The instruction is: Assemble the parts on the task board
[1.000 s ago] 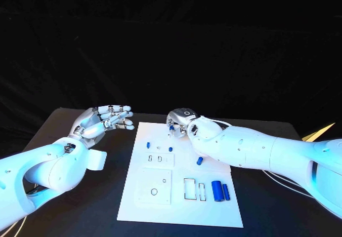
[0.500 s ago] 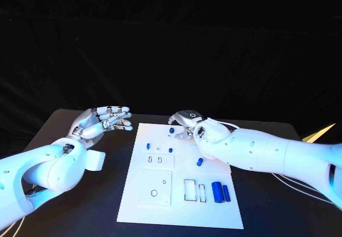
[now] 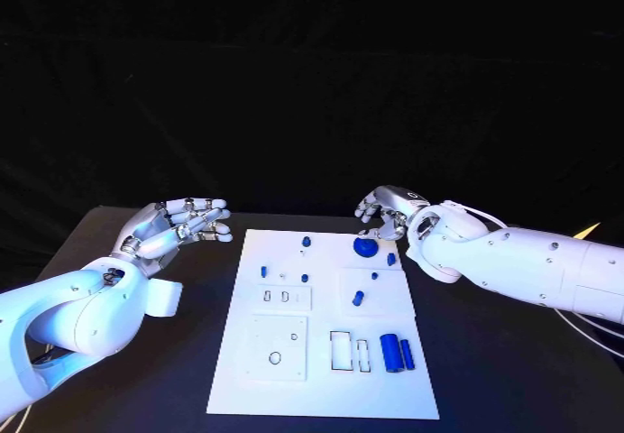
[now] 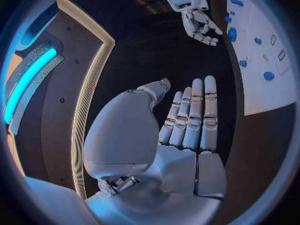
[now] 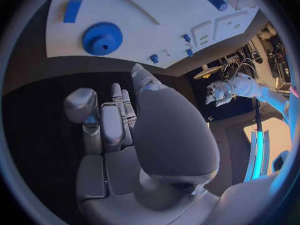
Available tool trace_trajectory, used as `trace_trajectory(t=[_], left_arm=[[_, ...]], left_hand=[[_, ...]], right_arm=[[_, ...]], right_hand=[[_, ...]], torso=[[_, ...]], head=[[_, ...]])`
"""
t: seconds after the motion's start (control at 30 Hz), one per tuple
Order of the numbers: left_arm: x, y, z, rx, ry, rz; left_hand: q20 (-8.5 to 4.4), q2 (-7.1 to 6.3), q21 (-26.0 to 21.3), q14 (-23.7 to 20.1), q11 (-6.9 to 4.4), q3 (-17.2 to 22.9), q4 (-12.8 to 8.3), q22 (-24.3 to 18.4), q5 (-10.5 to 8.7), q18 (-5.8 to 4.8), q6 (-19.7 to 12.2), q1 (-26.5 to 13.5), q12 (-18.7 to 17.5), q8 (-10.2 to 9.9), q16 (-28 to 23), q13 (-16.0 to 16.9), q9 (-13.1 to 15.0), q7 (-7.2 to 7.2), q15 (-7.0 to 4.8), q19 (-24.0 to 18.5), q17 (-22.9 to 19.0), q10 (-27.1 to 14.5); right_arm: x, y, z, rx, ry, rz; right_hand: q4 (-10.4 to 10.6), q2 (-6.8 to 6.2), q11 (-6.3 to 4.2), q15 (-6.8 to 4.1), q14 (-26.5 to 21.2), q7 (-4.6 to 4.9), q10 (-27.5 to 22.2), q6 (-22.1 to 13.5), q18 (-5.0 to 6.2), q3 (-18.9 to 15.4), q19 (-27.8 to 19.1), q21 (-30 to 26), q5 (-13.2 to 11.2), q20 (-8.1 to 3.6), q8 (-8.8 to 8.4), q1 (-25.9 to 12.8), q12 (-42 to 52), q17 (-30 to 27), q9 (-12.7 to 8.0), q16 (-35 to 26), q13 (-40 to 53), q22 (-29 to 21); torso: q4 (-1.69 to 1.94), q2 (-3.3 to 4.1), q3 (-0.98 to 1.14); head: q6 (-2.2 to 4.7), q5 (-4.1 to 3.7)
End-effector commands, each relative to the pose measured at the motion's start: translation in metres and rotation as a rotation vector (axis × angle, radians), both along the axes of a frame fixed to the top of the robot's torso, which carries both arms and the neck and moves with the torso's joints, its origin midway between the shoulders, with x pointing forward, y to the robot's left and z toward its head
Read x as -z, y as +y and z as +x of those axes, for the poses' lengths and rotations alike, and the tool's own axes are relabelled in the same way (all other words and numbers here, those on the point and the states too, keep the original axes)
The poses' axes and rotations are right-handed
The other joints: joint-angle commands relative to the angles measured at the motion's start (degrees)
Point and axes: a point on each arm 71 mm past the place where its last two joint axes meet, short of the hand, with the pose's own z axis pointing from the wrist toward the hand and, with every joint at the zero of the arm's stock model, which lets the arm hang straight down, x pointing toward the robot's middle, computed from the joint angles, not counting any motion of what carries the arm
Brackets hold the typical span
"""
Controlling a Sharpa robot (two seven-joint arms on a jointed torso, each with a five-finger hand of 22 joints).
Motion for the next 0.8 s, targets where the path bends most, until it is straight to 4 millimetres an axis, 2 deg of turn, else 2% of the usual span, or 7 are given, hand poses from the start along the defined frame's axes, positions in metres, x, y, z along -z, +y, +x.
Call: trace_trajectory(t=[0.03, 0.1, 0.13, 0.17, 0.23, 0.4, 0.8], left_arm=[[-0.001, -0.001, 0.001, 0.004, -0.002, -0.003], [0.000, -0.001, 0.002, 0.005, -0.001, -0.003], [0.000, -0.001, 0.002, 0.005, -0.001, -0.003], [0.000, -0.002, 0.002, 0.005, -0.001, -0.003], [0.000, -0.002, 0.003, 0.007, 0.000, -0.003], [0.001, -0.004, 0.003, 0.011, 0.000, -0.005], [0.001, -0.004, 0.004, 0.012, 0.002, -0.005]], left_hand=[[-0.11, -0.30, 1.08, -0.61, 0.09, -0.38, 0.56, 0.90, 0.04, 0.46, -0.66, -1.24, -0.85, -0.71, 0.87, 0.58, 0.92, 1.03, -0.12, -0.04, 0.87, 0.36], [-0.11, -0.30, 1.08, -0.61, 0.09, -0.38, 0.56, 0.90, 0.04, 0.46, -0.66, -1.24, -0.85, -0.71, 0.87, 0.58, 0.92, 1.03, -0.12, -0.04, 0.87, 0.36], [-0.11, -0.30, 1.08, -0.61, 0.09, -0.38, 0.56, 0.90, 0.04, 0.46, -0.66, -1.24, -0.85, -0.71, 0.87, 0.58, 0.92, 1.03, -0.12, -0.04, 0.87, 0.36], [-0.09, -0.29, 1.13, -0.64, 0.09, -0.39, 0.56, 0.92, 0.01, 0.47, -0.67, -1.25, -0.84, -0.72, 0.89, 0.58, 0.92, 1.02, -0.11, -0.07, 0.93, 0.35], [-0.09, -0.29, 1.13, -0.64, 0.09, -0.39, 0.56, 0.92, 0.01, 0.47, -0.67, -1.25, -0.84, -0.72, 0.89, 0.58, 0.92, 1.02, -0.11, -0.07, 0.93, 0.35], [-0.09, -0.27, 1.15, -0.64, 0.09, -0.39, 0.55, 0.93, 0.01, 0.47, -0.67, -1.23, -0.84, -0.73, 0.90, 0.59, 0.93, 1.02, -0.12, -0.09, 0.96, 0.35], [-0.09, -0.27, 1.15, -0.64, 0.09, -0.39, 0.55, 0.93, 0.01, 0.47, -0.67, -1.23, -0.84, -0.73, 0.90, 0.59, 0.93, 1.02, -0.12, -0.09, 0.96, 0.35]], right_arm=[[0.001, -0.011, 0.000, 0.023, 0.060, 0.013], [0.002, -0.018, 0.001, 0.037, 0.086, 0.012], [0.002, -0.021, 0.001, 0.042, 0.099, 0.010], [0.003, -0.023, 0.002, 0.046, 0.111, 0.007], [0.005, -0.025, 0.003, 0.053, 0.135, 0.001], [0.010, -0.025, 0.007, 0.067, 0.183, 0.000], [0.023, -0.018, 0.014, 0.078, 0.235, 0.004]], right_hand=[[0.10, -0.07, -2.21, -1.06, 1.14, -0.06, 12.95, -2.64, -1.61, 0.00, 1.83, 2.30, -0.39, -0.59, 0.50, -1.95, 3.07, 2.27, -0.14, 1.90, 2.82, 2.33], [-0.13, -0.54, -3.34, -2.07, 2.29, -0.77, 15.30, -3.34, -2.81, -3.70, 3.71, 7.64, -0.26, -1.32, 1.37, -1.96, 12.04, 7.91, 0.42, 5.29, 10.90, 8.10], [-0.35, 0.36, -3.33, -0.88, 2.82, -1.17, 11.95, -4.19, -3.07, -5.66, 4.27, 10.38, -0.12, -1.82, 2.53, -1.60, 28.67, 12.29, 1.09, 7.81, 28.52, 11.19], [0.16, 0.58, -3.09, -1.65, 3.56, -0.49, 14.06, -4.44, -3.76, -6.19, 5.01, 12.66, -0.22, -1.20, 3.18, -2.52, 41.77, 16.21, 1.38, 9.83, 42.27, 13.69], [0.07, 1.08, -2.30, -0.91, 4.36, -0.33, 15.40, -5.34, -4.35, -6.20, 5.76, 15.98, -0.19, -0.66, 5.20, -3.26, 58.59, 21.68, 2.01, 12.55, 60.74, 17.47], [0.18, 1.43, -1.88, -0.41, 5.47, 0.06, 20.85, -5.93, -5.29, -5.95, 7.28, 20.24, -0.24, -0.16, 6.99, -4.41, 69.14, 27.42, 2.27, 15.04, 72.60, 22.11], [0.13, 1.93, -1.68, -0.21, 6.01, 0.23, 22.81, -6.14, -5.90, -5.48, 8.27, 22.70, -0.22, 0.16, 7.80, -4.57, 72.02, 30.04, 2.26, 16.03, 75.95, 24.74]], torso=[[-0.39, 0.04, 0.20], [-0.36, 0.11, 0.23], [-0.27, 0.09, 0.20], [-0.25, 0.09, 0.17], [-0.22, 0.08, 0.21], [-0.08, 0.03, 0.18], [0.14, -0.09, -0.04]], head=[[0.03, -0.22], [-0.08, -0.27], [-0.17, -0.38], [-0.19, -0.43], [-0.29, -0.54], [-0.45, -0.62], [-1.18, -1.03]])
